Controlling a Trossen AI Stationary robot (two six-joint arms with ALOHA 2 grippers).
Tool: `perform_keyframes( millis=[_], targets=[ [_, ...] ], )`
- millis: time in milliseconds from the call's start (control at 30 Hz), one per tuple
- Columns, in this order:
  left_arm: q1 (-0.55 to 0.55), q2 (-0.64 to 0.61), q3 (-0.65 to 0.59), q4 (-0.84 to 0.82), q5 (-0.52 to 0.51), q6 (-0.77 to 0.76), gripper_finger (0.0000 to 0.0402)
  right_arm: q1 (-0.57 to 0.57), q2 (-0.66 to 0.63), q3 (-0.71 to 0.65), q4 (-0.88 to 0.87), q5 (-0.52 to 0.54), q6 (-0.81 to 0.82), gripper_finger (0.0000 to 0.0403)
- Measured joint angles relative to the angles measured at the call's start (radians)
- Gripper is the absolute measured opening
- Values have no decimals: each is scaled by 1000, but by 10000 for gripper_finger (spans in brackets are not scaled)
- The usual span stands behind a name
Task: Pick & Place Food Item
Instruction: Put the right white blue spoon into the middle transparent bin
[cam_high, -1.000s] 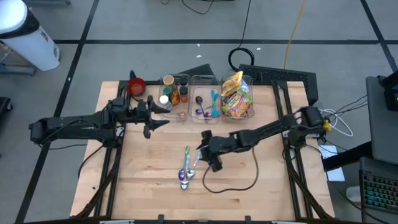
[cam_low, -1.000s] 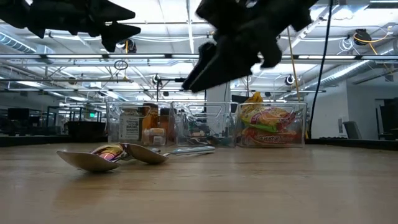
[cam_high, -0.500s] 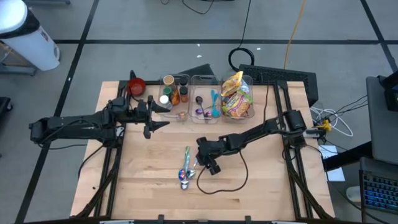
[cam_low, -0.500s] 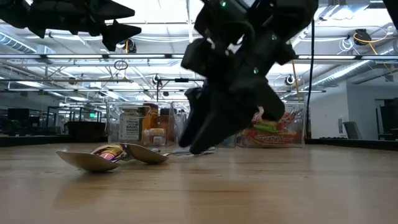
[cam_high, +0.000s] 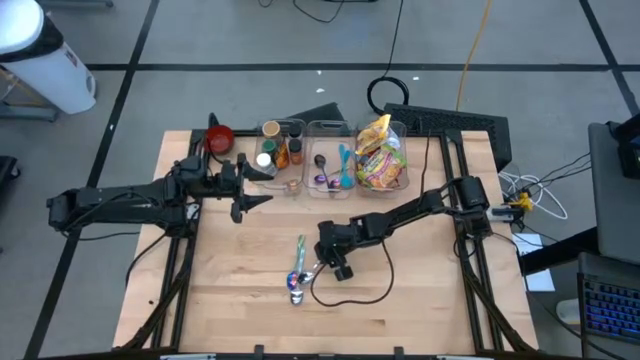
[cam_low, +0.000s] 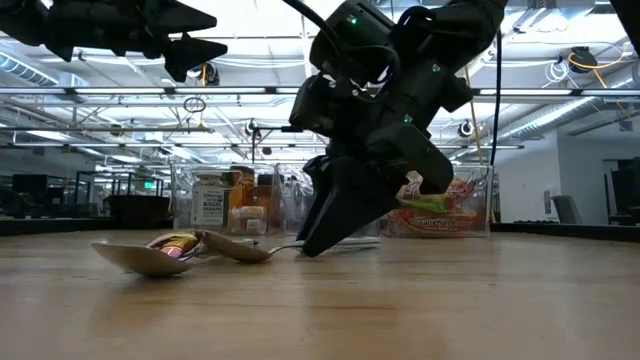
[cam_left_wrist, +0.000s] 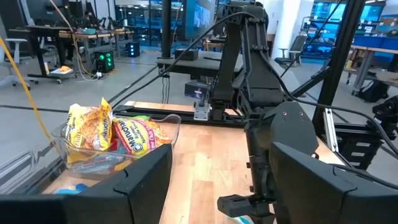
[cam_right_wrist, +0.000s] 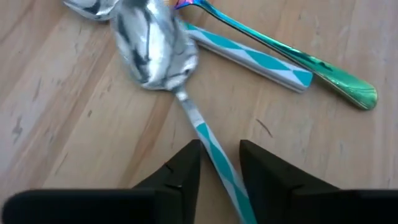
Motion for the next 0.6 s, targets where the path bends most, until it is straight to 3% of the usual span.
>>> perform_keyframes(
  millis=[300, 600],
  targets=[
    [-1, 0, 0, 0, -2, -2, 278, 1, -1, -1, -10, 1, -11, 17],
    [-1, 0, 0, -1, -2, 3, 278, 16, -72, -9, -49, 9, -36, 24]
  ],
)
